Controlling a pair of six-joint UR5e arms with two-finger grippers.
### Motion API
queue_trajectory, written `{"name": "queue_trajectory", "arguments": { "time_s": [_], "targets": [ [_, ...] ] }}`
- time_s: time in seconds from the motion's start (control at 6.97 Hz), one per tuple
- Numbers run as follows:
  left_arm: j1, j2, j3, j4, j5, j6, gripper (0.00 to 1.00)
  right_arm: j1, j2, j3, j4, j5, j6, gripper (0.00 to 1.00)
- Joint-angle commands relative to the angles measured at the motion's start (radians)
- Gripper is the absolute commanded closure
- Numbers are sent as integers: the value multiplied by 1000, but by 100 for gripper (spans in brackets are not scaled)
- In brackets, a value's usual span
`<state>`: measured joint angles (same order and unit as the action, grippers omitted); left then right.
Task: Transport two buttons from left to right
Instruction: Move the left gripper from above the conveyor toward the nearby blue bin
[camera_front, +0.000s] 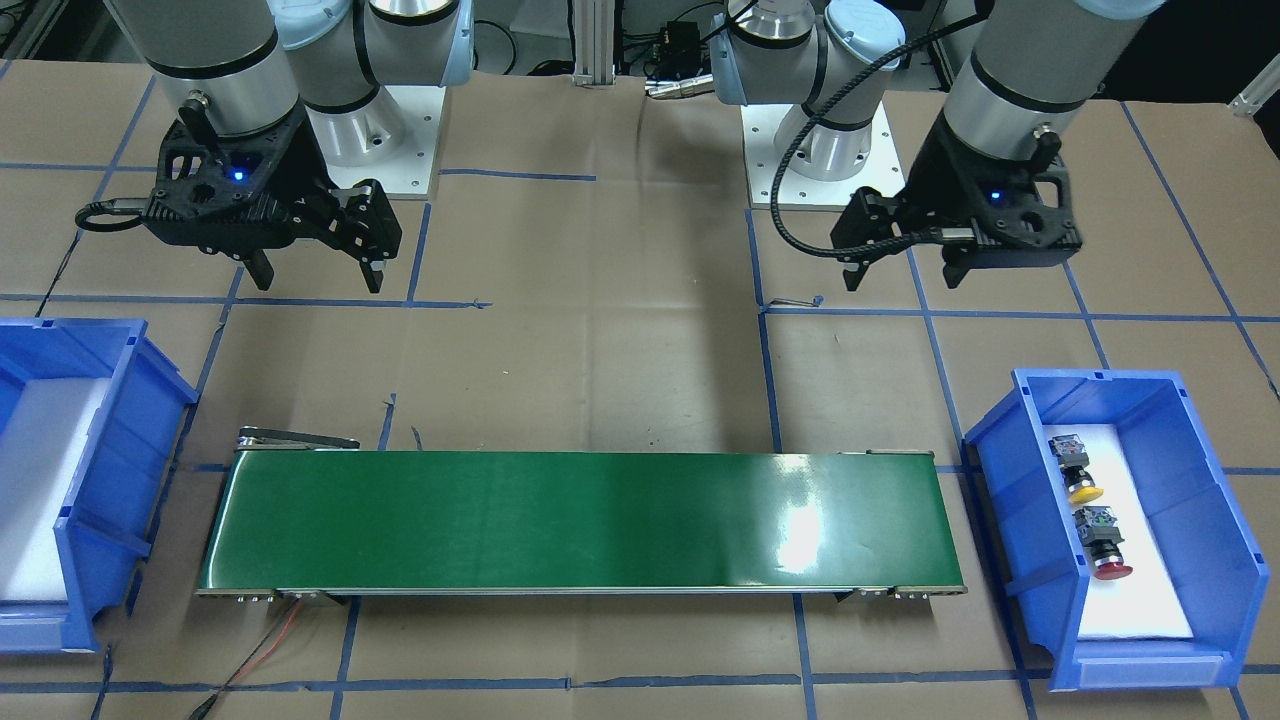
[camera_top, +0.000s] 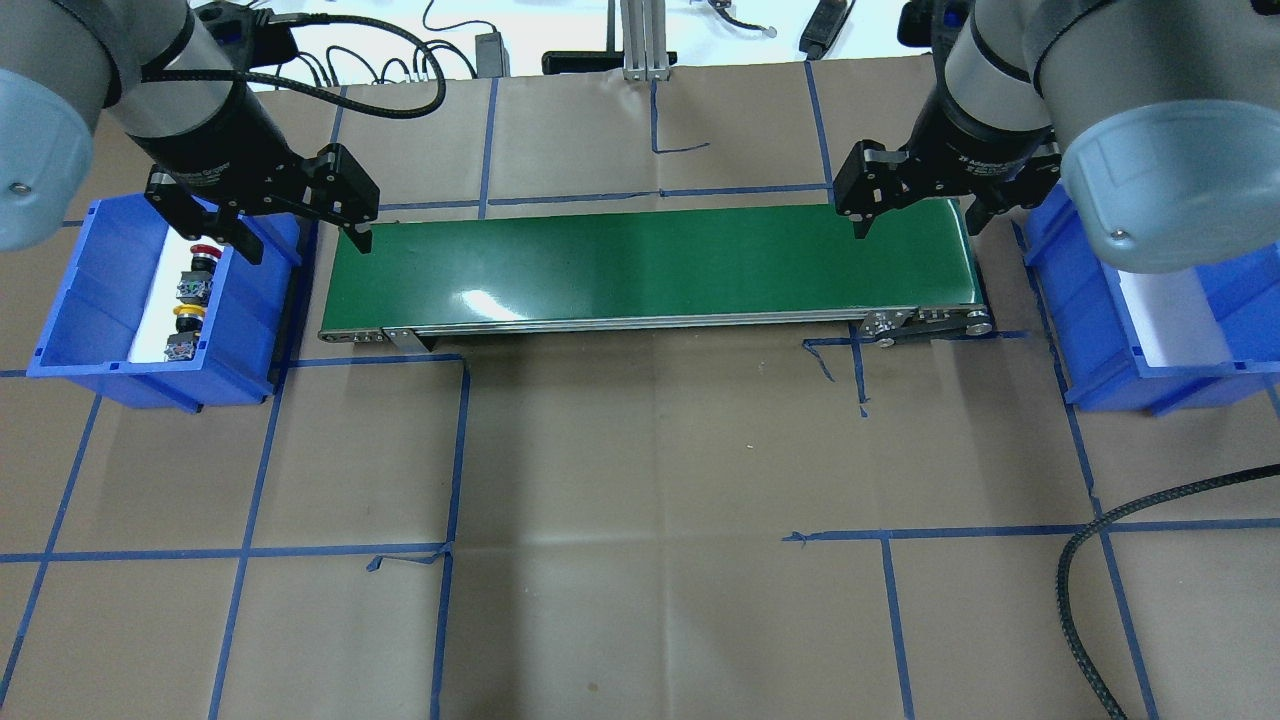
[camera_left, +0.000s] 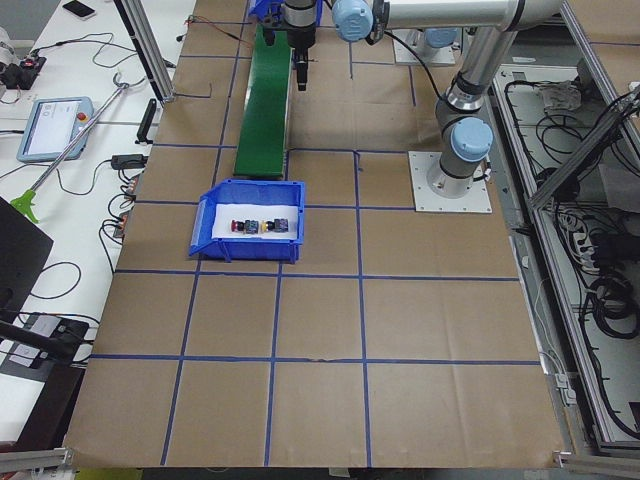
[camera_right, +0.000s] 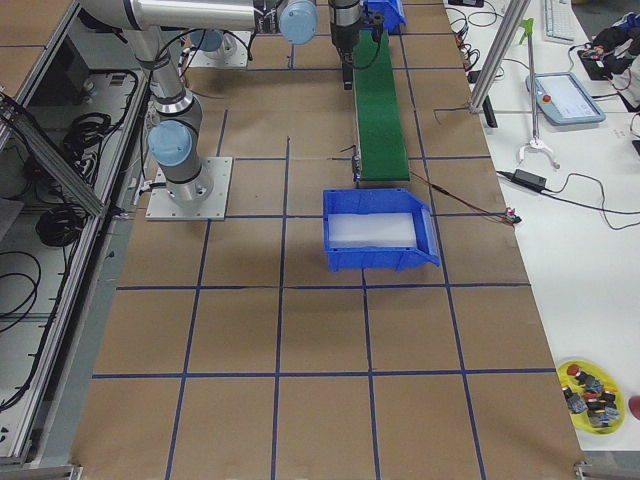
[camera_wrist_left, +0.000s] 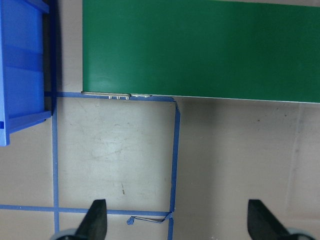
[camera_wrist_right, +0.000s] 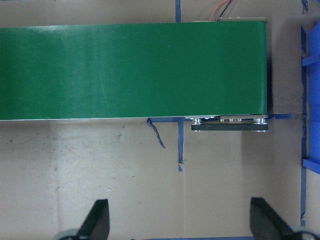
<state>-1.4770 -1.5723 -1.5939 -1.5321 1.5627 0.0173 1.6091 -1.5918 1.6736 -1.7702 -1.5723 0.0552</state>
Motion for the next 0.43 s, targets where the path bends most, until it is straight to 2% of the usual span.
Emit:
{"name": "queue_trajectory", "arguments": {
  "time_s": [0.0, 0.29],
  "targets": [
    [143, -11, 12, 1, -4, 114, 0, 0, 3, 0, 0, 0, 0, 0],
    [303, -18, 2, 0, 0, 313, 0, 0, 3, 0, 0, 0, 0, 0]
  ]
}}
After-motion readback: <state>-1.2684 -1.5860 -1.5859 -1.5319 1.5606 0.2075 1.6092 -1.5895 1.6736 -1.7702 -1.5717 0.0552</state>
